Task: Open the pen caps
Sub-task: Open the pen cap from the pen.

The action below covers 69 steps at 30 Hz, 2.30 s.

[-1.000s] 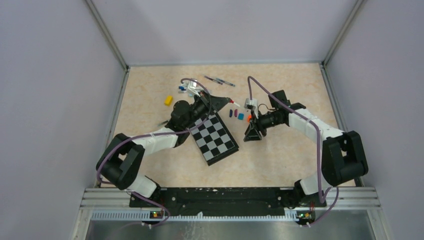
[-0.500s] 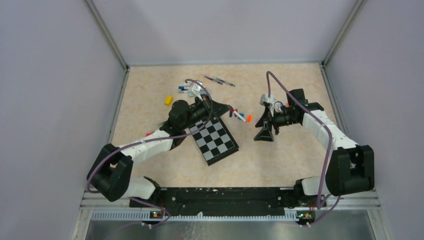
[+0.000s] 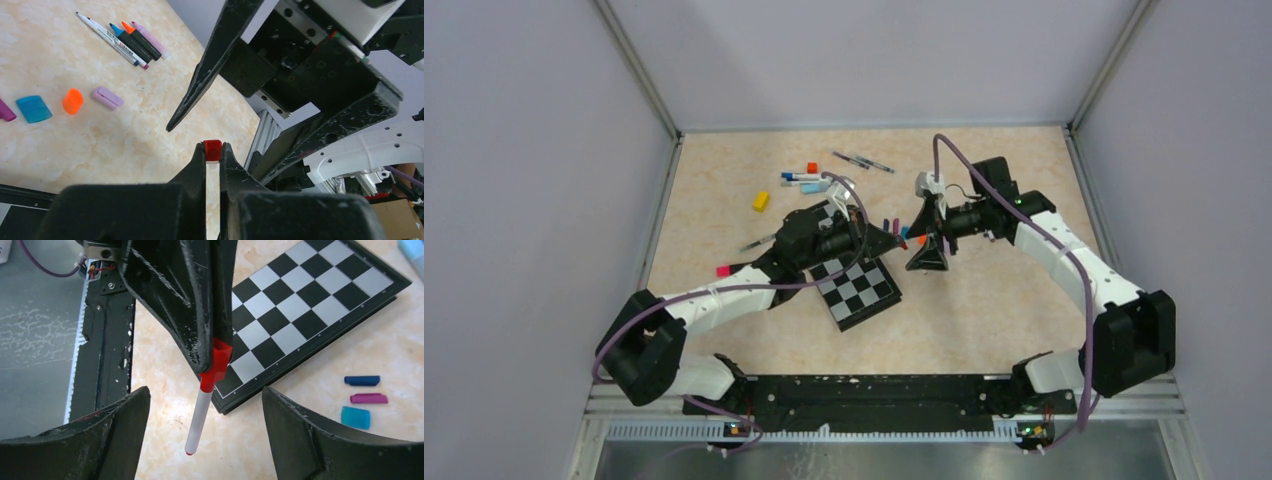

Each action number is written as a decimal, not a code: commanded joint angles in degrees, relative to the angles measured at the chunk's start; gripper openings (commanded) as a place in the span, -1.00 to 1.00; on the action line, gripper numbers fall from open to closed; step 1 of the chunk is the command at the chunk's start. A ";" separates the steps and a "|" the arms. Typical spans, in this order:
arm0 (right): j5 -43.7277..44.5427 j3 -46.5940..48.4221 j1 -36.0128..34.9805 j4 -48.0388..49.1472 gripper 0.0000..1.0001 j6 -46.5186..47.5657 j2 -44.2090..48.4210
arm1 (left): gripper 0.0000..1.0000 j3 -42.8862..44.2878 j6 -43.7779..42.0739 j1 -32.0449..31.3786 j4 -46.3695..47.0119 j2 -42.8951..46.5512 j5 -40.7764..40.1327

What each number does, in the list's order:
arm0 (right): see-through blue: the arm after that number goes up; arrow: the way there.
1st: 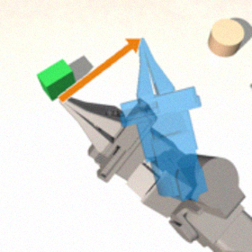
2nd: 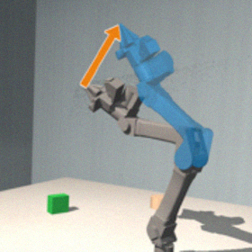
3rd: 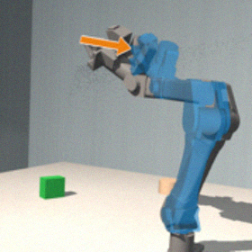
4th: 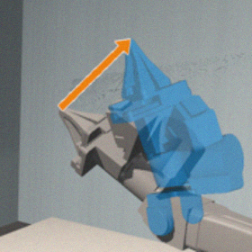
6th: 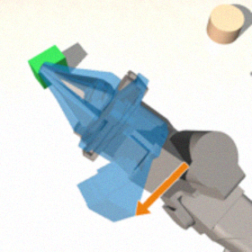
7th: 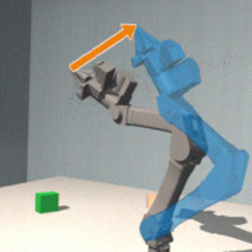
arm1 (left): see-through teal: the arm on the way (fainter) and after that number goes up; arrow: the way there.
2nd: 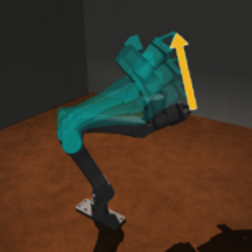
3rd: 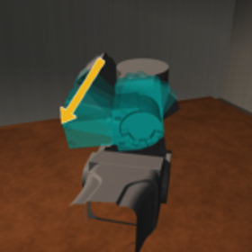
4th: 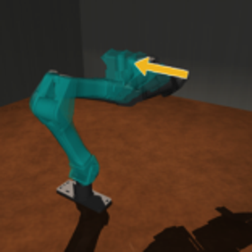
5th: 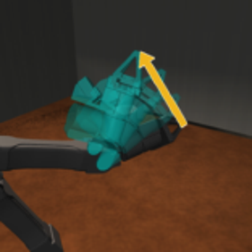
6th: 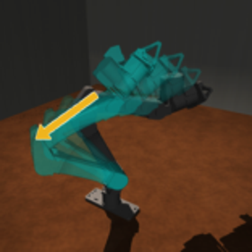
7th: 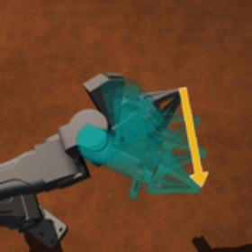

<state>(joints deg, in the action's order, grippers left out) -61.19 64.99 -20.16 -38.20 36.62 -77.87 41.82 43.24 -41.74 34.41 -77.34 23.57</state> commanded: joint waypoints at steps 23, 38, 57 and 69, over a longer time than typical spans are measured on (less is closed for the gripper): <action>0.56 -1.96 -3.74 6.32 -1.00 -12.47 -1.59 | -0.01 -3.02 3.78 -0.71 7.39 3.71 -5.21; 2.01 -2.73 -4.23 9.32 -1.00 -15.68 -1.68 | -0.14 -1.09 6.02 -2.67 6.54 0.06 -8.56; 3.44 -4.06 -4.80 9.91 -1.00 -15.61 -0.88 | -0.34 -0.01 7.62 -3.01 3.88 0.48 -13.49; 3.95 -4.51 -5.07 10.50 -1.00 -16.17 -0.88 | -0.71 0.19 8.46 -3.46 6.20 -1.78 -11.43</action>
<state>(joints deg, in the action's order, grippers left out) -56.77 60.73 -24.27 -29.58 20.82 -80.34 39.99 51.40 -44.84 37.36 -77.58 11.29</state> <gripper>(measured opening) 0.058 0.232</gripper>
